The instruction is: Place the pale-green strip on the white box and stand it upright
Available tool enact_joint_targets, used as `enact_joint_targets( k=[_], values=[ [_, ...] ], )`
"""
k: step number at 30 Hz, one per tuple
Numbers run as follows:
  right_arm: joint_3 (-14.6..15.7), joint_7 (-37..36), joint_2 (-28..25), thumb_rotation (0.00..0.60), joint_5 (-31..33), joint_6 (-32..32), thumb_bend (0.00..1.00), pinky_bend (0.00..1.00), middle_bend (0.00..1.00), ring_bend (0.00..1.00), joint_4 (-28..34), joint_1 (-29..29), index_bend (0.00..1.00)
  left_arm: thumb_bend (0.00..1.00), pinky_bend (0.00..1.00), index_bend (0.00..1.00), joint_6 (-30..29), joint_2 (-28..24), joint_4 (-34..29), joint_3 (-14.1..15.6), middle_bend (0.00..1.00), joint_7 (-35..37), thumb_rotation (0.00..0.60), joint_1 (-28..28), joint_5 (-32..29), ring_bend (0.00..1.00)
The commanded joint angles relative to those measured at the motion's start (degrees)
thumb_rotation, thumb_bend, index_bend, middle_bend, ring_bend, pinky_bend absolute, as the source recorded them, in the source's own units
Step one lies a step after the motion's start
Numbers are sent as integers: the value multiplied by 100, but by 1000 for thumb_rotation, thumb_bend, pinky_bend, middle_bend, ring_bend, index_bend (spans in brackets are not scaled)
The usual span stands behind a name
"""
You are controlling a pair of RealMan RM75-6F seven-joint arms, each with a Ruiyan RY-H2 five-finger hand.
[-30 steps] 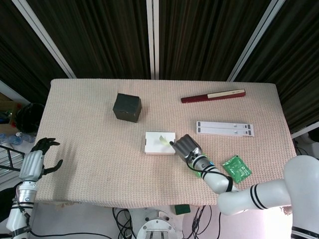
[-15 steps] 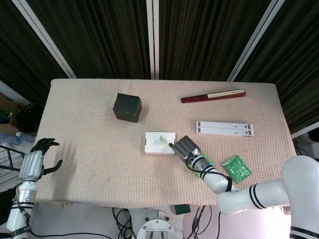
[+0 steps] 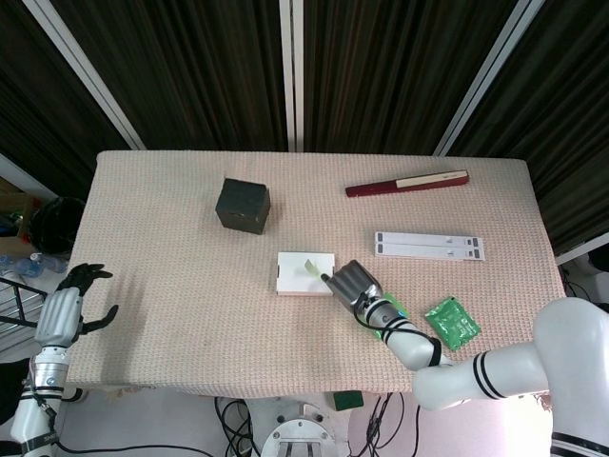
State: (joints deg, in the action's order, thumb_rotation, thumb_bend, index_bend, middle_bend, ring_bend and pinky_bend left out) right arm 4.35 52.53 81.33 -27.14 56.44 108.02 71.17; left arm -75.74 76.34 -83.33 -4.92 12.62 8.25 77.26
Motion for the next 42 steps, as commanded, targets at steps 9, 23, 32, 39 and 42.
enact_joint_targets(
  k=[9, 23, 32, 39, 42],
  values=[
    [-50, -56, -40, 600, 8, -30, 1000, 792, 1000, 955, -13, 8, 230, 252, 202, 299, -20, -59, -82, -5, 171, -37, 600, -4, 18, 82],
    [-89, -161, -114, 600, -43, 20, 1000, 792, 1000, 955, 30, -22, 230, 252, 202, 299, -28, -96, -162, -22, 171, -93, 600, 19, 37, 82],
    [-16, -121, 28, 600, -2, -123, 1000, 792, 1000, 955, -138, -9, 229, 252, 202, 299, 12, -68, -133, -10, 171, -103, 600, 24, 8, 82],
    [-70, -192, -53, 600, -132, -26, 1000, 792, 1000, 955, -47, -41, 229, 252, 202, 299, -32, -90, -139, -12, 171, -86, 600, -1, 12, 82],
    [-80, -231, -118, 600, -240, 9, 1000, 792, 1000, 955, 40, -73, 228, 252, 202, 299, -40, -91, -143, -9, 171, -85, 600, -5, 21, 82]
  ],
)
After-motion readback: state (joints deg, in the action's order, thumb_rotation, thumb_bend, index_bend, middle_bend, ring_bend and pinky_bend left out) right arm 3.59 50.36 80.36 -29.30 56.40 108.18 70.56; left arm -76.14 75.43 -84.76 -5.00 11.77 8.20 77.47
